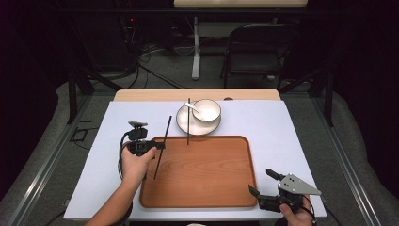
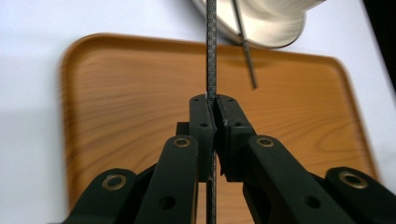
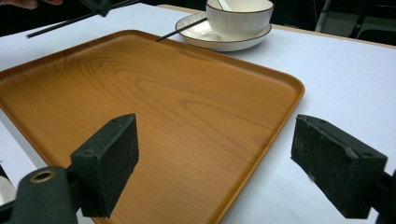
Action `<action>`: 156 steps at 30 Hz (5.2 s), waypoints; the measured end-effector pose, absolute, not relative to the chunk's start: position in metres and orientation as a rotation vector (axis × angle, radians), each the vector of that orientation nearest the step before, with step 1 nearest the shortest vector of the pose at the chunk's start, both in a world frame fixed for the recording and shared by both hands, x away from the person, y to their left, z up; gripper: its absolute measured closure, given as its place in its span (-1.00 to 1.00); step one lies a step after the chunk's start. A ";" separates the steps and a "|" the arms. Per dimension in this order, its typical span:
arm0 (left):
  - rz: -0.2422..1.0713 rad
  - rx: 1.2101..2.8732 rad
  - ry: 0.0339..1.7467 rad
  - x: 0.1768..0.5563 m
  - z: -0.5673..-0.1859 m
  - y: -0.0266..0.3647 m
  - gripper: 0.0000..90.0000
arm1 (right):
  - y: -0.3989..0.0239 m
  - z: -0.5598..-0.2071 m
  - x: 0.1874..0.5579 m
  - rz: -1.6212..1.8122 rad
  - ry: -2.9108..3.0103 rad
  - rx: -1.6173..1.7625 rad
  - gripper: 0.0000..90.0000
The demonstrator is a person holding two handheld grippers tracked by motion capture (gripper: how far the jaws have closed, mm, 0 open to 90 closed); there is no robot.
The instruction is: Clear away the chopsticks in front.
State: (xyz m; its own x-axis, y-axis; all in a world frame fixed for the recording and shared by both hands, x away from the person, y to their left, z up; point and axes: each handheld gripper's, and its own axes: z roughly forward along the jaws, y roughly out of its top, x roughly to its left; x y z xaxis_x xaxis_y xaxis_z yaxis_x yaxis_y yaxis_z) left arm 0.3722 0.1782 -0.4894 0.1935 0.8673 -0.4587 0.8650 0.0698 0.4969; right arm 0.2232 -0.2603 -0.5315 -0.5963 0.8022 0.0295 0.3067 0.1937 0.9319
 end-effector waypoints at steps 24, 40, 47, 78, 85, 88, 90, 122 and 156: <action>0.241 1.770 1.667 0.300 -0.516 0.161 0.90 | -0.260 -0.531 0.223 1.396 2.003 1.031 -0.67; 0.246 1.804 1.727 0.313 -0.533 0.154 0.91 | -0.261 -0.531 0.223 1.397 2.001 1.033 -0.67; 0.242 1.818 1.737 0.315 -0.537 0.153 0.90 | -0.261 -0.531 0.223 1.396 2.002 1.029 -0.67; 0.272 1.780 1.502 0.343 -0.501 0.160 0.17 | -0.261 -0.531 0.223 1.397 2.000 1.032 -0.67; 0.191 1.767 1.505 0.366 -0.492 0.168 -0.02 | -0.261 -0.531 0.223 1.399 1.999 1.033 -0.67; 0.182 1.771 1.490 0.378 -0.492 0.171 -0.10 | -0.261 -0.531 0.223 1.399 1.999 1.034 -0.67; 0.236 1.800 1.464 0.389 -0.491 0.172 -0.13 | -0.261 -0.531 0.223 1.399 1.999 1.033 -0.67; 0.204 1.873 1.522 0.464 -0.478 0.135 -0.09 | -0.262 -0.532 0.223 1.403 1.998 1.041 -0.68; 0.035 1.868 1.639 0.508 -0.511 0.096 0.59 | -0.262 -0.532 0.224 1.405 2.004 1.039 -0.67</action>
